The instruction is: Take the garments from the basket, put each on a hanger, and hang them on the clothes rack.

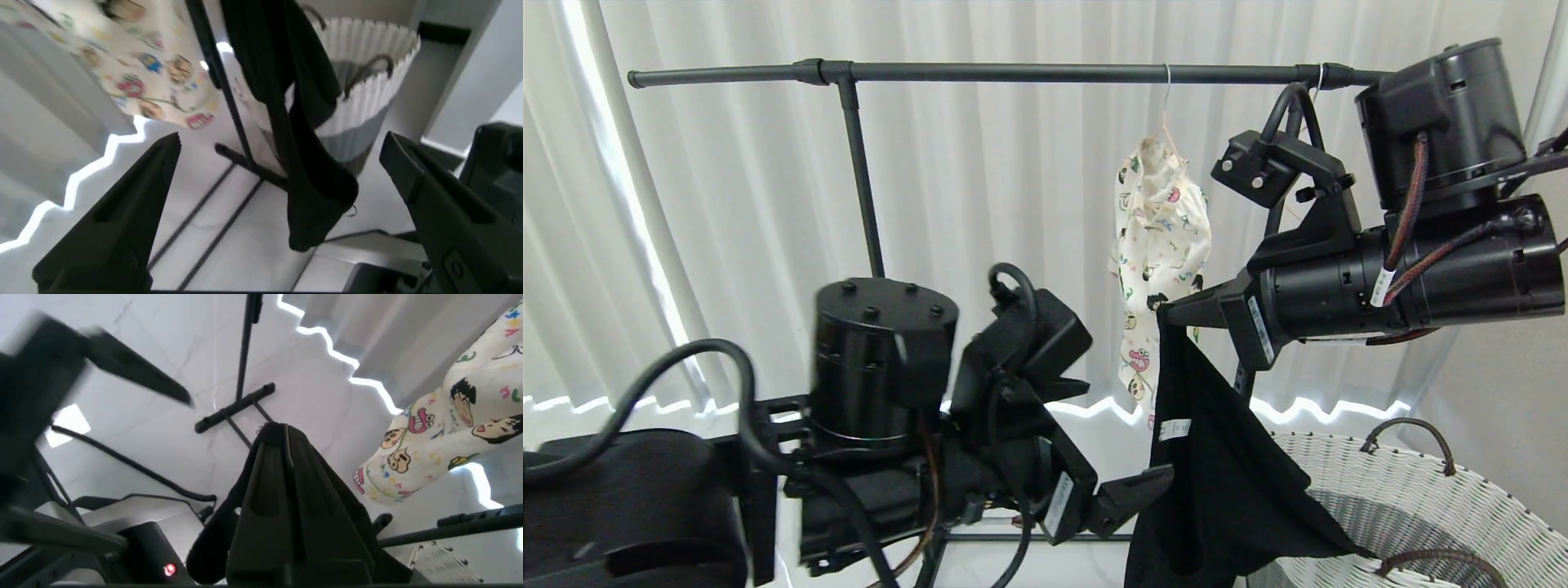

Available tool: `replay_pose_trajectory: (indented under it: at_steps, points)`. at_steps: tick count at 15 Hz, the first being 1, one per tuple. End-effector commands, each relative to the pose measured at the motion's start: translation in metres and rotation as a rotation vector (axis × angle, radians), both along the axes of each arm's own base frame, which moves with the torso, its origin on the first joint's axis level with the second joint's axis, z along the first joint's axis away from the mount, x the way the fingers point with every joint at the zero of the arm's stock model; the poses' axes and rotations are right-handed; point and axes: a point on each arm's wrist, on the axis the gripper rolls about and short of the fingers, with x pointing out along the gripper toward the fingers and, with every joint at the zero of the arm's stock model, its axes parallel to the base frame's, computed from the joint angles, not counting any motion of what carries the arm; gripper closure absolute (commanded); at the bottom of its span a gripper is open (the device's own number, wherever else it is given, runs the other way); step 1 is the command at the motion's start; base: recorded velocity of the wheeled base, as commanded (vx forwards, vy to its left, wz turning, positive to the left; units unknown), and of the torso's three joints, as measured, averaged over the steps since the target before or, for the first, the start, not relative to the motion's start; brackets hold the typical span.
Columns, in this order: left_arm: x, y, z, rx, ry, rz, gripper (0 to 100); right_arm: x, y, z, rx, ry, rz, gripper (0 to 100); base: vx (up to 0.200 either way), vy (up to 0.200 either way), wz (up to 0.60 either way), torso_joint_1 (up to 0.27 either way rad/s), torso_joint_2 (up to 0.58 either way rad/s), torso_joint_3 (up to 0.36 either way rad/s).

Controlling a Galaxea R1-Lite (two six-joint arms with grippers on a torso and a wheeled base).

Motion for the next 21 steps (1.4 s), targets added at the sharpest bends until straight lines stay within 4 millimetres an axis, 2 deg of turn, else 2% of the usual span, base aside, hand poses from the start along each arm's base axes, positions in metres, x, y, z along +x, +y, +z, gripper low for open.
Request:
replay_pose_trajectory:
  at_steps: [1,5,8,12,13,18,21]
  points:
    - [0.012,-0.022,-0.03,0.068,0.068,-0.017,0,-0.004,0.001,0.002,0.006,-0.002,0.012,100,0.0,0.0,0.0,0.0,0.0,0.0]
    - [0.029,-0.029,-0.059,0.111,0.175,0.148,0,-0.009,0.003,0.004,0.013,-0.008,0.026,100,0.0,0.0,0.0,0.0,0.0,0.0]
    - [0.03,-0.031,-0.07,0.131,0.206,0.172,0,-0.009,0.002,0.005,0.015,-0.01,0.026,100,0.0,0.0,0.0,0.0,0.0,0.0]
    - [0.031,-0.03,-0.071,0.137,0.205,0.179,0,-0.009,0.002,0.005,0.015,-0.01,0.025,100,0.0,0.0,0.0,0.0,0.0,0.0]
    - [0.031,-0.03,-0.072,0.137,0.207,0.179,100,-0.009,0.002,0.005,0.017,-0.012,0.025,100,0.0,0.0,0.0,0.0,0.0,0.0]
    - [0.027,-0.035,-0.076,0.164,0.19,0.21,100,-0.009,0.003,0.007,0.035,-0.029,0.025,100,0.0,0.0,0.0,0.0,0.0,0.0]
    - [0.021,-0.033,-0.081,0.231,0.131,0.347,100,-0.007,0.002,0.005,0.028,-0.022,0.018,100,0.0,0.0,0.0,0.0,0.0,0.0]
